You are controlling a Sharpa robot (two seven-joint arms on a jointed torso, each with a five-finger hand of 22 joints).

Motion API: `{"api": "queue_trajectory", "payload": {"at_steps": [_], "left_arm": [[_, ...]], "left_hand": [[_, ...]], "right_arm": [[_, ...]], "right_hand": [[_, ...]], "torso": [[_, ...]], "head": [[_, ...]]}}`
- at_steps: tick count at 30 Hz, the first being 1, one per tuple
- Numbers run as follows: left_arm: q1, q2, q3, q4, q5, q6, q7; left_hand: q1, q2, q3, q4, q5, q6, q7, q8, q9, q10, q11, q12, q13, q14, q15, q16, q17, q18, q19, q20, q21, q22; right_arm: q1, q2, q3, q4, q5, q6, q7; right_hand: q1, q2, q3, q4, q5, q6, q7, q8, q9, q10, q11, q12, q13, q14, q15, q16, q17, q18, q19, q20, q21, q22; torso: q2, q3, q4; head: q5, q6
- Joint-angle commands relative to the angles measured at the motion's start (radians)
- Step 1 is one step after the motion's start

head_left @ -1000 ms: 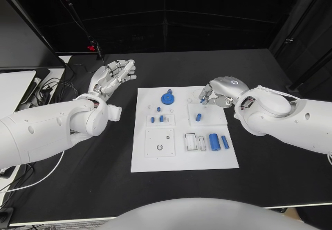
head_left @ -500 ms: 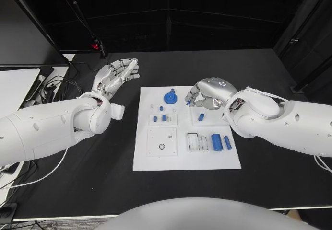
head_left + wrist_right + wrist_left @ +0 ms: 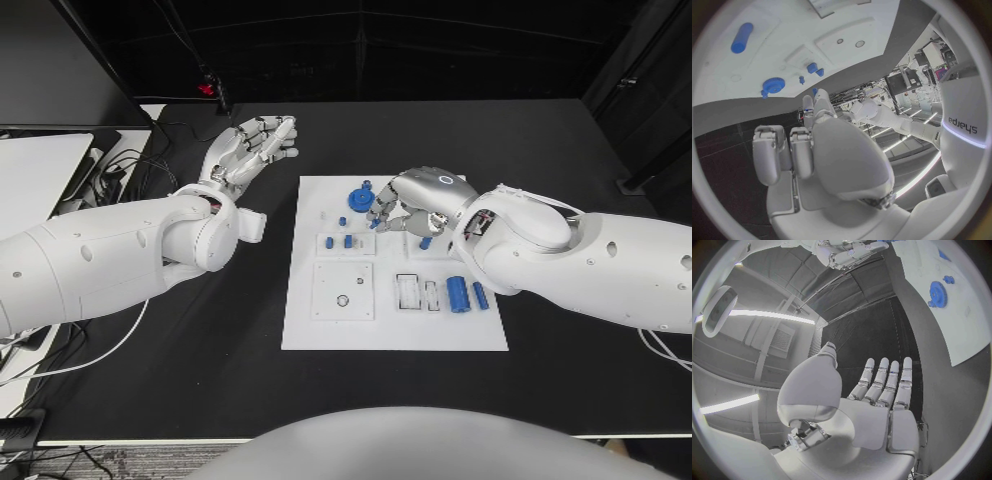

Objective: Assemble the parts on the task board

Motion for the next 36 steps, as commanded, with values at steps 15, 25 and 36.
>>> {"api": "queue_trajectory", "payload": {"at_steps": [15, 25, 36], "left_arm": [[0.001, 0.001, 0.001, -0.001, 0.002, 0.008, 0.065], [0.001, 0.000, 0.001, 0.000, 0.002, 0.009, 0.065], [0.001, 0.002, 0.001, -0.002, 0.002, 0.010, 0.065]], "left_hand": [[0.001, 0.009, 0.004, -0.002, 0.005, -0.007, 0.141, 0.008, -0.002, -0.007, 0.000, 0.008, -0.002, -0.009, 0.001, 0.005, -0.003, -0.016, 0.007, 0.002, 0.004, -0.002], [0.000, 0.011, 0.003, -0.002, 0.005, -0.008, 0.141, 0.010, -0.002, -0.008, 0.000, 0.011, -0.003, -0.009, 0.002, 0.007, -0.005, -0.016, 0.008, 0.002, 0.005, -0.003], [0.000, 0.011, 0.003, -0.002, 0.005, -0.008, 0.141, 0.010, -0.002, -0.008, 0.000, 0.011, -0.003, -0.009, 0.002, 0.007, -0.005, -0.016, 0.008, 0.002, 0.005, -0.003]], "right_arm": [[-0.044, 0.031, 0.000, 0.041, -0.067, 0.160, -0.041], [-0.064, 0.052, -0.001, 0.026, -0.072, 0.159, -0.048], [-0.068, 0.075, -0.001, 0.006, -0.069, 0.206, -0.061]], "right_hand": [[0.011, 0.006, 0.012, 0.001, 0.004, -0.002, 0.009, -0.008, -0.002, 0.001, 0.006, -0.013, -0.001, 0.104, 0.009, 0.003, 0.263, -0.007, 0.104, 0.012, 0.003, 0.263], [0.013, 0.005, 0.017, 0.000, 0.004, -0.007, 0.011, -0.015, -0.004, -0.002, 0.008, -0.023, -0.001, 0.104, 0.011, 0.003, 0.263, -0.007, 0.104, 0.014, 0.003, 0.263], [0.012, 0.005, 0.017, 0.001, 0.004, -0.007, 0.011, -0.015, -0.004, -0.001, 0.008, -0.024, -0.001, 0.104, 0.012, 0.003, 0.263, -0.007, 0.104, 0.015, 0.003, 0.263]], "torso": [[0.000, 0.0004, -0.0002], [-0.001, -0.0001, -0.0007], [-0.001, -0.0004, 0.0000]], "head": [[0.011, -0.019], [0.013, -0.024], [0.003, -0.024]]}}
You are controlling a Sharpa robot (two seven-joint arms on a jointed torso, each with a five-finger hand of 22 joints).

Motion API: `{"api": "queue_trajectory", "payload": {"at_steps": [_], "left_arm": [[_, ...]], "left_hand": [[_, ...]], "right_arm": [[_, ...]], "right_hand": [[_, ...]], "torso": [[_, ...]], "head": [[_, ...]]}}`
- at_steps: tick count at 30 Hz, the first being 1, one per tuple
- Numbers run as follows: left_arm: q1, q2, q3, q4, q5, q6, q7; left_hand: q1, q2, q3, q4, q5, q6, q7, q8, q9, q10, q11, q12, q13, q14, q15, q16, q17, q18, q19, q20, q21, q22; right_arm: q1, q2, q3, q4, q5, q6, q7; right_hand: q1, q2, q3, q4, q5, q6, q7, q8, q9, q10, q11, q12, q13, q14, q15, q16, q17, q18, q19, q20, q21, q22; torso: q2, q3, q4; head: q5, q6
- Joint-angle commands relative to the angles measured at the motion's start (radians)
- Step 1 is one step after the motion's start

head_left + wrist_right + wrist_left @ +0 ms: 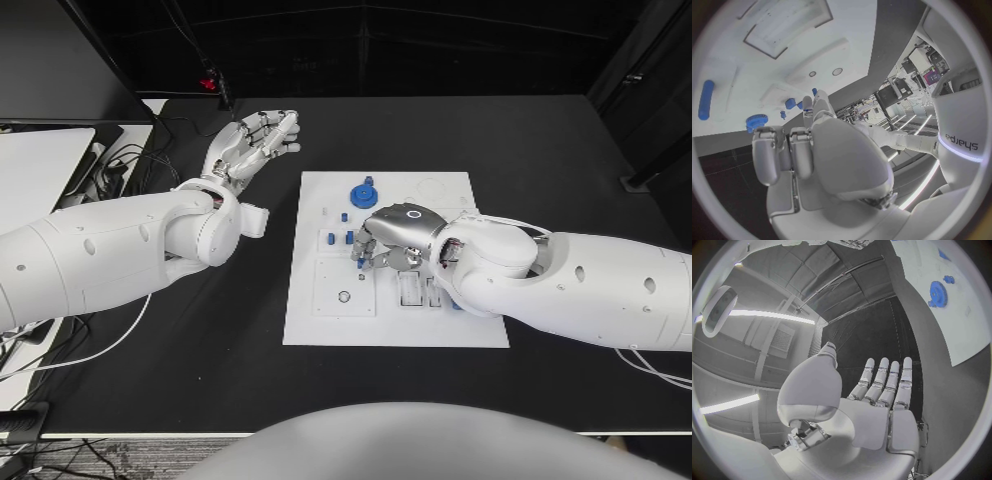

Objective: Assemble the parts on the task board

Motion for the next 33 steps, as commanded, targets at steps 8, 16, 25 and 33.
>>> {"api": "queue_trajectory", "payload": {"at_steps": [8, 16, 25, 33], "left_arm": [[0.001, 0.002, 0.001, -0.001, 0.002, 0.010, 0.065], [0.001, 0.004, 0.001, -0.003, 0.002, 0.011, 0.065], [0.001, 0.004, 0.001, -0.004, 0.002, 0.011, 0.064], [0.001, 0.005, 0.001, -0.005, 0.002, 0.010, 0.064]], "left_hand": [[0.000, 0.011, 0.003, -0.002, 0.005, -0.005, 0.144, 0.006, -0.001, -0.008, 0.000, 0.005, -0.002, -0.005, -0.002, 0.007, -0.001, -0.016, 0.008, 0.002, 0.005, -0.002], [0.000, 0.011, 0.003, -0.002, 0.005, -0.005, 0.144, 0.006, -0.001, -0.008, 0.000, 0.005, -0.002, -0.005, -0.002, 0.007, -0.001, -0.016, 0.008, 0.002, 0.005, -0.002], [0.000, 0.013, 0.003, -0.002, 0.005, -0.006, 0.144, 0.008, -0.001, -0.009, 0.001, 0.008, -0.003, -0.006, -0.002, 0.008, -0.003, -0.016, 0.008, 0.002, 0.005, -0.003], [-0.001, 0.014, 0.003, -0.003, 0.005, -0.008, 0.144, 0.011, -0.002, -0.010, 0.001, 0.011, -0.003, -0.007, -0.002, 0.010, -0.006, -0.016, 0.007, 0.002, 0.005, -0.004]], "right_arm": [[-0.004, 0.017, 0.000, -0.011, -0.010, 0.070, -0.042], [-0.005, 0.028, 0.000, -0.016, -0.013, 0.104, -0.067], [-0.005, 0.030, 0.000, -0.017, -0.013, 0.124, -0.073], [-0.005, 0.035, 0.000, -0.019, -0.013, 0.129, -0.071]], "right_hand": [[0.006, 0.001, 0.007, 0.001, 0.005, 0.002, 0.006, -0.004, 0.002, -0.001, 0.008, -0.005, -0.001, 0.104, 0.005, 0.002, 0.263, -0.007, 0.104, 0.008, 0.003, 0.263], [0.006, 0.001, 0.007, 0.001, 0.005, 0.002, 0.007, -0.004, 0.002, -0.001, 0.009, -0.006, -0.001, 0.104, 0.005, 0.002, 0.263, -0.007, 0.104, 0.008, 0.003, 0.263], [0.005, 0.000, 0.007, 0.002, 0.005, 0.002, 0.007, -0.005, 0.002, -0.001, 0.009, -0.007, -0.001, 0.104, 0.005, 0.002, 0.263, -0.007, 0.104, 0.009, 0.003, 0.263], [0.004, 0.000, 0.007, 0.002, 0.005, 0.002, 0.007, -0.005, 0.002, -0.001, 0.009, -0.008, -0.001, 0.104, 0.005, 0.002, 0.263, -0.007, 0.104, 0.009, 0.003, 0.263]], "torso": [[0.000, 0.0000, 0.0004], [0.000, 0.0007, 0.0006], [0.000, 0.0002, 0.0004], [-0.001, 0.0003, -0.0005]], "head": [[-0.010, 0.000], [-0.011, 0.000], [-0.011, 0.000], [-0.011, 0.000]]}}
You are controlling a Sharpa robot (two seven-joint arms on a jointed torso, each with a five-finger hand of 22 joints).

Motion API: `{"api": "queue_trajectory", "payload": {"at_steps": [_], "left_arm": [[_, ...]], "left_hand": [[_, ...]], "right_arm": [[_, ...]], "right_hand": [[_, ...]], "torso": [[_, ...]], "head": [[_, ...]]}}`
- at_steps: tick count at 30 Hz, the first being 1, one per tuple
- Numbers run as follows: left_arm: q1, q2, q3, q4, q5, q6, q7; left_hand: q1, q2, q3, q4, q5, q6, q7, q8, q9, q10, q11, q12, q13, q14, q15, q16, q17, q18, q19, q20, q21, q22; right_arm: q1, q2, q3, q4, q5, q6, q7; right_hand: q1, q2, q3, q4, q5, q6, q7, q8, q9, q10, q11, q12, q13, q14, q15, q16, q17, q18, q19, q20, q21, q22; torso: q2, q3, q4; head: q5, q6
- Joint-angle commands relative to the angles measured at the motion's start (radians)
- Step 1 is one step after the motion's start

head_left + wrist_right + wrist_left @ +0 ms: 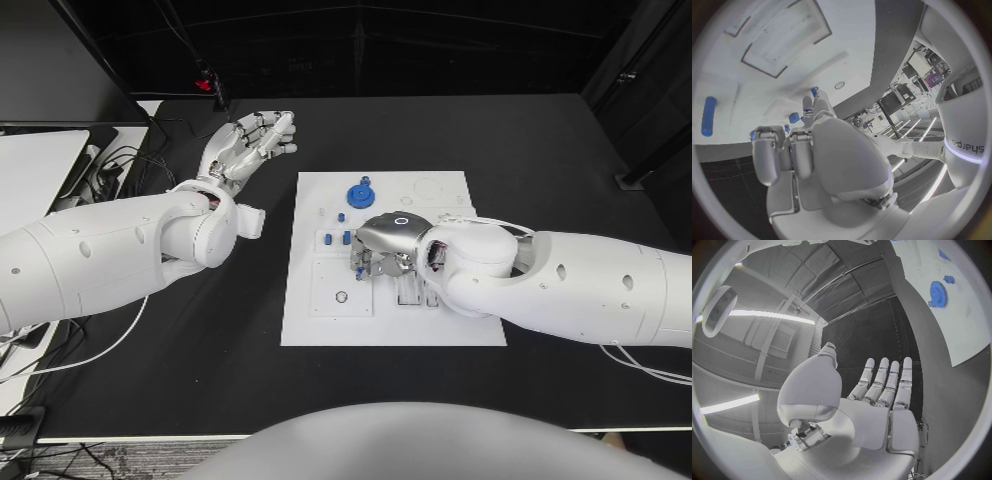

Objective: Assemble the parts on the task board

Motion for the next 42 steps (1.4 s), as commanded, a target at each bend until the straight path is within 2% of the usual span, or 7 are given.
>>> {"api": "queue_trajectory", "payload": {"at_steps": [1, 3, 27, 42], "left_arm": [[0.001, 0.001, 0.001, -0.001, 0.002, 0.008, 0.064], [0.001, 0.001, 0.001, -0.001, 0.002, 0.008, 0.064], [0.001, 0.003, 0.001, -0.002, 0.002, 0.010, 0.062], [0.001, 0.001, 0.001, 0.000, 0.002, 0.009, 0.060]], "left_hand": [[0.003, 0.010, 0.003, -0.003, 0.005, -0.008, 0.144, 0.003, -0.001, -0.006, -0.003, 0.003, -0.001, -0.007, -0.002, 0.003, -0.001, -0.016, 0.007, 0.002, 0.005, -0.001], [0.003, 0.010, 0.003, -0.003, 0.005, -0.008, 0.144, 0.003, -0.001, -0.006, -0.003, 0.003, -0.001, -0.007, -0.002, 0.003, -0.001, -0.016, 0.007, 0.002, 0.005, -0.001], [0.003, 0.010, 0.003, -0.003, 0.005, -0.008, 0.144, 0.003, -0.001, -0.006, -0.003, 0.003, -0.001, -0.007, -0.002, 0.003, -0.001, -0.016, 0.007, 0.002, 0.005, -0.001], [0.003, 0.013, 0.002, -0.003, 0.005, -0.010, 0.144, 0.007, -0.002, -0.008, -0.003, 0.007, -0.002, -0.008, -0.002, 0.005, -0.004, -0.016, 0.007, 0.002, 0.005, -0.003]], "right_arm": [[0.001, 0.002, -0.001, -0.001, -0.007, 0.021, -0.005], [0.001, 0.002, -0.001, -0.001, -0.007, 0.021, -0.004], [0.000, 0.004, -0.001, 0.004, -0.007, -0.005, 0.001], [-0.005, 0.013, -0.001, -0.010, -0.007, 0.018, -0.003]], "right_hand": [[0.004, 0.000, 0.005, 0.000, 0.006, 0.001, 0.003, 0.003, 0.002, -0.001, 0.009, -0.004, -0.001, 0.104, 0.005, 0.002, 0.262, -0.007, 0.104, 0.009, 0.003, 0.263], [0.004, 0.000, 0.005, 0.000, 0.006, 0.001, 0.003, 0.003, 0.001, -0.001, 0.009, -0.004, -0.001, 0.104, 0.005, 0.002, 0.262, -0.007, 0.104, 0.009, 0.003, 0.263], [0.001, 0.001, 0.006, 0.001, 0.006, 0.001, 0.004, 0.002, 0.001, -0.001, 0.010, -0.007, -0.001, 0.104, 0.006, 0.002, 0.262, -0.007, 0.104, 0.010, 0.003, 0.263], [-0.003, -0.001, 0.007, 0.001, 0.006, -0.002, 0.005, -0.002, 0.001, -0.002, 0.011, -0.012, -0.001, 0.104, 0.007, 0.002, 0.262, -0.007, 0.104, 0.011, 0.003, 0.263]], "torso": [[0.000, 0.0003, -0.0004], [0.000, 0.0007, 0.0009], [0.000, 0.0001, -0.0005], [0.000, 0.0002, 0.0002]], "head": [[0.000, 0.000], [0.000, 0.000], [0.000, 0.000], [0.001, 0.000]]}}
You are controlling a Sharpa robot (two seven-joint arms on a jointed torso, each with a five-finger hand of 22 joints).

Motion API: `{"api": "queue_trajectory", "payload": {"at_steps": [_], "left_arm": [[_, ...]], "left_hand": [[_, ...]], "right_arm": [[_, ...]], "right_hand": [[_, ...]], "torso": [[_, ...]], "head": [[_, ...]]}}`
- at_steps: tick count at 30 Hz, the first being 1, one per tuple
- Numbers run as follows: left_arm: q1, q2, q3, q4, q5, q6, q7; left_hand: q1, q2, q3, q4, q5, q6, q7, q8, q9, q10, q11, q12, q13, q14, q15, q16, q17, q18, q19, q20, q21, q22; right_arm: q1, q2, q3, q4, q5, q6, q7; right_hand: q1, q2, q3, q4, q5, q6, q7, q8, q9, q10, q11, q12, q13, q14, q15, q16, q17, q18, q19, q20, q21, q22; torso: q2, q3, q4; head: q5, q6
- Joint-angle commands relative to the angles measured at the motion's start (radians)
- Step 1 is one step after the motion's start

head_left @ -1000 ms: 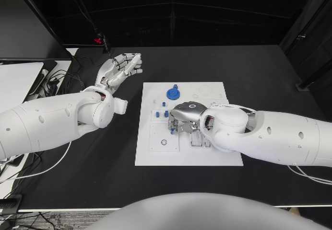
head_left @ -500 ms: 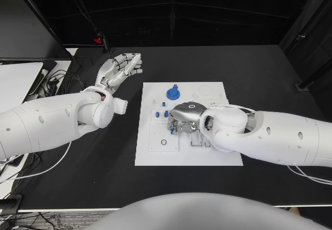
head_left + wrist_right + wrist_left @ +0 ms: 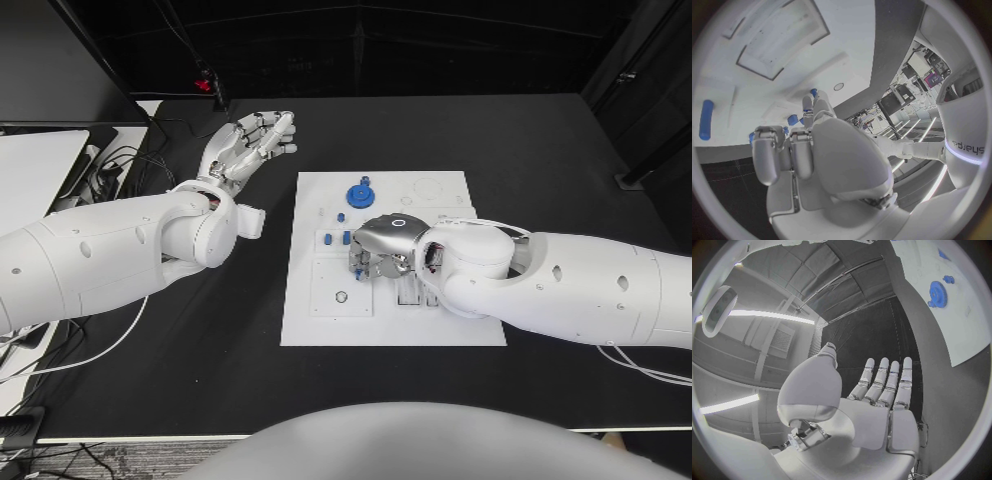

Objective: Assemble the parts on the task board

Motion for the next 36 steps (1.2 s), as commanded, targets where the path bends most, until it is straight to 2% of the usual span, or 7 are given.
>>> {"api": "queue_trajectory", "payload": {"at_steps": [1, 16, 19, 20, 23, 30, 36], "left_arm": [[0.001, 0.000, 0.001, 0.002, 0.001, 0.008, 0.060], [0.001, 0.000, 0.001, 0.001, 0.001, 0.009, 0.059], [0.000, 0.000, 0.001, 0.001, 0.001, 0.008, 0.059], [0.000, 0.000, 0.001, 0.000, 0.001, 0.009, 0.059], [0.000, 0.001, 0.001, 0.000, 0.001, 0.009, 0.059], [0.000, 0.001, 0.001, 0.000, 0.001, 0.009, 0.059], [0.000, -0.001, 0.001, 0.002, 0.001, 0.010, 0.060]], "left_hand": [[0.003, 0.014, 0.002, -0.003, 0.005, -0.011, 0.144, 0.008, -0.002, -0.009, -0.003, 0.009, -0.003, -0.008, -0.001, 0.006, -0.006, -0.016, 0.007, 0.002, 0.005, -0.004], [0.003, 0.014, 0.002, -0.003, 0.005, -0.011, 0.144, 0.008, -0.002, -0.009, -0.003, 0.009, -0.003, -0.008, -0.001, 0.006, -0.006, -0.016, 0.007, 0.002, 0.005, -0.004], [0.003, 0.014, 0.002, -0.003, 0.005, -0.011, 0.144, 0.008, -0.002, -0.009, -0.003, 0.009, -0.003, -0.008, -0.001, 0.006, -0.006, -0.016, 0.007, 0.002, 0.005, -0.004], [0.003, 0.014, 0.002, -0.003, 0.005, -0.011, 0.144, 0.008, -0.002, -0.009, -0.003, 0.009, -0.003, -0.008, -0.001, 0.006, -0.006, -0.016, 0.007, 0.002, 0.005, -0.004], [0.003, 0.014, 0.002, -0.003, 0.005, -0.011, 0.144, 0.008, -0.002, -0.009, -0.003, 0.009, -0.003, -0.008, -0.001, 0.006, -0.006, -0.016, 0.007, 0.002, 0.005, -0.004], [0.003, 0.014, 0.002, -0.003, 0.005, -0.011, 0.144, 0.008, -0.002, -0.009, -0.003, 0.009, -0.003, -0.008, -0.001, 0.006, -0.006, -0.016, 0.007, 0.002, 0.005, -0.004], [0.003, 0.014, 0.002, -0.003, 0.005, -0.011, 0.144, 0.008, -0.002, -0.009, -0.003, 0.009, -0.003, -0.008, -0.001, 0.006, -0.006, -0.016, 0.007, 0.002, 0.005, -0.004]], "right_arm": [[0.000, 0.001, 0.000, -0.003, -0.006, 0.015, -0.004], [-0.001, 0.001, 0.000, -0.003, -0.006, 0.031, -0.014], [-0.002, 0.001, 0.000, -0.002, -0.006, 0.037, -0.014], [-0.002, 0.001, 0.000, -0.003, -0.006, 0.037, -0.014], [-0.002, 0.000, 0.000, -0.003, -0.006, 0.025, -0.007], [-0.003, -0.004, 0.000, 0.001, -0.006, -0.047, 0.019], [-0.009, -0.031, 0.000, 0.020, 0.005, -0.205, 0.073]], "right_hand": [[-0.004, -0.001, 0.007, 0.001, 0.003, 0.002, 0.006, -0.003, 0.000, 0.001, 0.008, -0.005, -0.001, 0.104, 0.008, 0.002, 0.262, -0.007, 0.108, 0.008, 0.003, 0.263], [-0.010, -0.017, 0.005, 0.000, 0.002, -0.013, 0.005, -0.016, -0.002, -0.014, 0.010, -0.012, -0.001, 0.104, 0.010, 0.002, 0.262, -0.007, 0.108, 0.010, 0.003, 0.263], [-0.018, -0.032, -0.001, 0.002, 0.001, -0.035, 0.005, -0.029, -0.004, -0.038, 0.015, -0.014, -0.003, 0.104, 0.013, 0.002, 0.262, -0.006, 0.105, 0.012, -0.001, 0.262], [-0.035, -0.045, -0.011, 0.002, 0.002, -0.074, 0.010, -0.050, -0.006, -0.069, 0.024, -0.012, -0.002, 0.104, 0.020, 0.002, 0.262, -0.005, 0.102, 0.017, -0.004, 0.260], [-0.078, -0.073, -0.036, 0.004, 0.002, -0.128, 0.018, -0.056, -0.007, -0.108, 0.037, -0.012, -0.001, 0.104, 0.030, 0.002, 0.262, -0.001, 0.093, 0.024, -0.016, 0.254], [-0.176, -0.115, -0.046, 0.002, 0.002, -0.227, 0.038, -0.051, -0.003, -0.178, 0.043, -0.004, 0.004, 0.093, 0.034, -0.020, 0.217, 0.010, 0.065, 0.034, -0.055, 0.235], [-0.215, -0.142, -0.002, 0.002, 0.002, -0.212, 0.063, -0.037, 0.003, -0.190, 0.060, 0.012, 0.007, 0.084, 0.047, -0.039, 0.178, 0.013, 0.060, 0.044, -0.064, 0.230]], "torso": [[0.000, -0.0001, 0.0010], [-0.001, -0.0001, 0.0002], [0.000, -0.0005, 0.0005], [0.000, -0.0007, 0.0002], [-0.001, -0.0007, 0.0005], [0.000, -0.0004, 0.0010], [0.000, 0.0001, 0.0001]], "head": [[0.001, 0.000], [-0.001, 0.000], [-0.002, 0.000], [-0.002, 0.000], [-0.001, 0.000], [0.000, 0.000], [0.004, 0.000]]}}
